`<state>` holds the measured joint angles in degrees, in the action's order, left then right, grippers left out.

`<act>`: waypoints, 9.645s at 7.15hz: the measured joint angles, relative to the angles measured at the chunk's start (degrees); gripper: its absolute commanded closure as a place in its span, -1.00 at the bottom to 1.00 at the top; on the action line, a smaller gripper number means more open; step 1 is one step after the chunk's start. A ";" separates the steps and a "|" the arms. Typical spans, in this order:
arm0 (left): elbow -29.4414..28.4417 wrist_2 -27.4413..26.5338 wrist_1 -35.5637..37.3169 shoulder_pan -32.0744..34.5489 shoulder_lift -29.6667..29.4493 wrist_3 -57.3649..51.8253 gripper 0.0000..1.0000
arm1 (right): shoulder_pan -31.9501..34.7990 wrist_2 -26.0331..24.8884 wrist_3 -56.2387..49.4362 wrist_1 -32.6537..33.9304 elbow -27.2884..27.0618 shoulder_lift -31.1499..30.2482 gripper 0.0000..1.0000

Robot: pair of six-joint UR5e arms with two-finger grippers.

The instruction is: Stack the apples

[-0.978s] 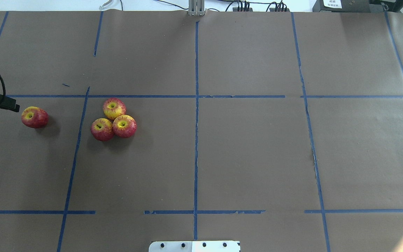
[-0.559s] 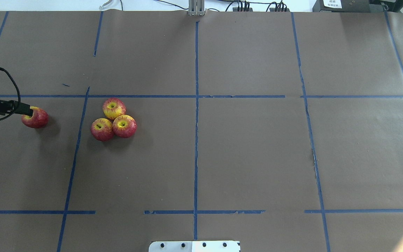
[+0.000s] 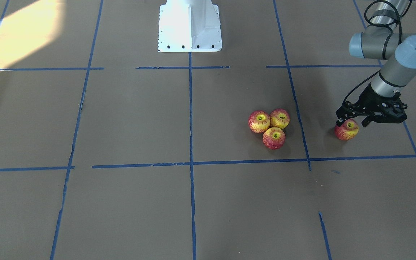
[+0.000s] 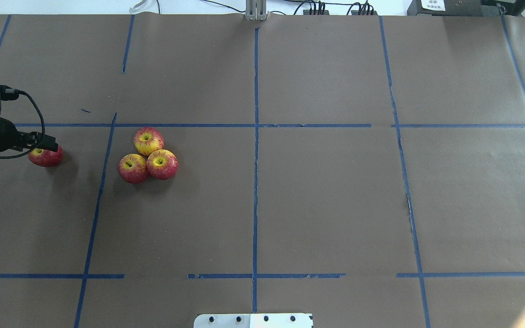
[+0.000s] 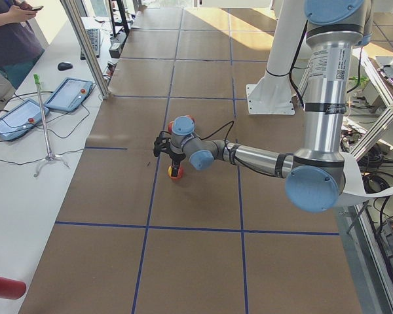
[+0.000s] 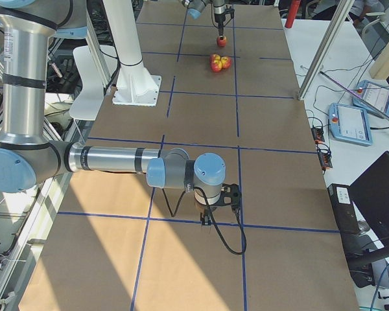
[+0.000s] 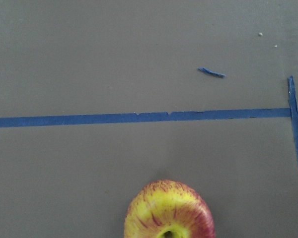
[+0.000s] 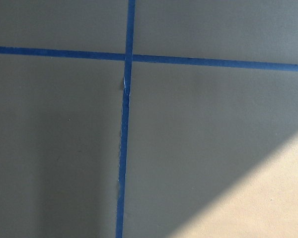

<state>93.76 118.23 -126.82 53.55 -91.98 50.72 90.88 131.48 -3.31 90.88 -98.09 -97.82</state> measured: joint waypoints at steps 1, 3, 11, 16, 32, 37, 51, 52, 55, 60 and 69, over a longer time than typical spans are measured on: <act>-0.63 -0.01 0.00 -0.27 -0.13 0.05 -1.00 | 0.00 0.00 -0.02 0.00 0.00 0.00 -1.00; -2.45 -0.02 -0.01 -0.71 -1.13 0.10 -1.00 | 0.00 0.00 -0.03 0.00 0.00 0.00 -1.00; -5.08 -1.36 -0.22 -1.95 -2.28 0.29 0.71 | 0.00 0.00 0.02 0.00 0.00 0.00 -1.00; 1.99 3.23 4.18 -0.76 -1.83 -1.22 0.81 | 0.00 0.00 -0.01 0.00 0.00 0.00 -1.00; 8.20 -2.77 28.65 -12.01 -21.53 16.69 0.74 | 0.00 0.00 -0.01 0.00 0.00 0.00 -1.00; 7.79 -3.14 28.12 -12.15 -20.74 16.69 0.56 | 0.00 0.00 -0.01 0.00 0.00 0.00 -1.00; 7.99 -3.27 27.98 -12.14 -20.85 16.42 -1.00 | 0.00 0.00 0.02 0.00 0.00 0.00 -1.00; 8.33 -3.27 28.03 -12.02 -20.79 16.52 -1.00 | 0.00 0.00 0.02 0.00 0.00 0.00 -1.00; 9.44 -3.27 28.63 -10.08 -20.70 16.76 -1.00 | 0.00 0.00 0.01 0.00 0.00 0.00 -1.00; 13.44 -2.21 33.75 1.20 -18.73 2.33 -1.00 | 0.00 0.00 0.01 0.00 0.00 0.00 -1.00; 5.95 16.25 48.28 35.98 3.42 -58.97 -1.00 | 0.00 0.00 -0.01 0.00 0.00 0.00 -1.00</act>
<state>99.72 134.48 -78.54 89.53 -88.57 -8.25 90.88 131.48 -3.32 90.88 -98.09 -97.82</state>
